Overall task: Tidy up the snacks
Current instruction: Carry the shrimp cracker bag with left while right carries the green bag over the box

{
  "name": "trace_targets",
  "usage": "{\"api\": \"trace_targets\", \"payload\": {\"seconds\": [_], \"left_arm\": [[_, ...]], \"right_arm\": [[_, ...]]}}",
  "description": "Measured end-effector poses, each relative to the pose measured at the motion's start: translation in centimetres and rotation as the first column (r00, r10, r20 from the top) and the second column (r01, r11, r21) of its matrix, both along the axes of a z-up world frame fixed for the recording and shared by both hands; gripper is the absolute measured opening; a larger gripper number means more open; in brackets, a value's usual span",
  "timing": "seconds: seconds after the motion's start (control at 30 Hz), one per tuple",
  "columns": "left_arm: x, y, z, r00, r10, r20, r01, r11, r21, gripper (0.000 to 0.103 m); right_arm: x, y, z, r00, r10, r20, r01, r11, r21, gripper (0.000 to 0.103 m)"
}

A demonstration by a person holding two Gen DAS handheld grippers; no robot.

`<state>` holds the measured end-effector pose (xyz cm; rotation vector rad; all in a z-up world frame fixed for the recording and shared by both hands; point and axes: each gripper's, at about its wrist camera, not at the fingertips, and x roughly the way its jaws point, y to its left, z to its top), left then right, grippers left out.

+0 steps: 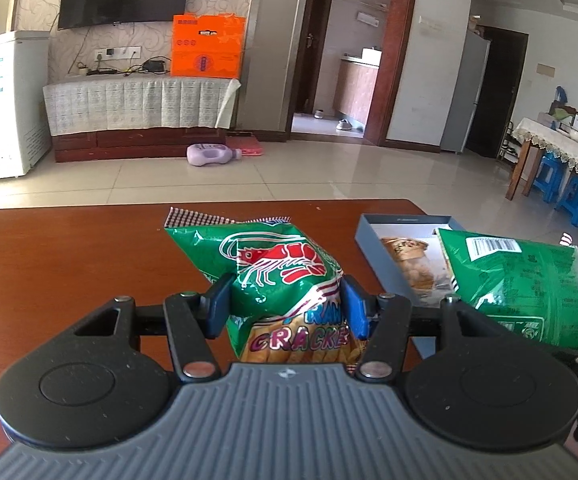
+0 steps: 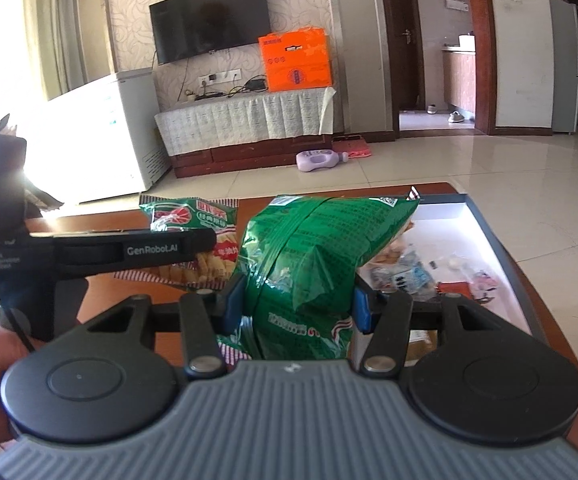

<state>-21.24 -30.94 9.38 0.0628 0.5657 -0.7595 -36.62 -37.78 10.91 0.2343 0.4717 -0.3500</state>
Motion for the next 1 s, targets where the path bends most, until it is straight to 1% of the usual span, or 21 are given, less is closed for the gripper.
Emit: {"api": "trace_targets", "payload": {"seconds": [0.23,0.43,0.6,0.8,1.0], "left_arm": [[-0.8,-2.5,-0.5,1.000,-0.028,-0.001,0.028,1.000,-0.006,0.062],[-1.5,-4.7,-0.7,0.998,-0.060,-0.001,0.060,0.998,-0.012,0.062],[-2.0,-7.4,-0.7,0.996,-0.084,0.011,0.084,0.996,-0.014,0.062],[-2.1,-10.6,-1.0,0.995,-0.104,0.005,0.104,0.994,-0.017,0.062],[-2.3,-14.1,-1.4,0.991,-0.131,0.005,0.131,0.991,-0.017,0.062]], "right_arm": [[-2.1,-2.2,0.0,0.998,-0.058,0.026,0.058,0.998,-0.002,0.055],[-3.1,-3.8,-0.5,0.995,-0.095,0.028,0.095,0.996,0.004,0.055],[-3.4,-5.0,-0.9,0.992,-0.127,0.020,0.127,0.992,-0.003,0.055],[-4.2,-6.3,-1.4,0.986,-0.166,0.022,0.166,0.986,0.010,0.055],[-4.5,-6.6,-1.9,0.986,-0.168,0.005,0.168,0.986,-0.001,0.055]]}}
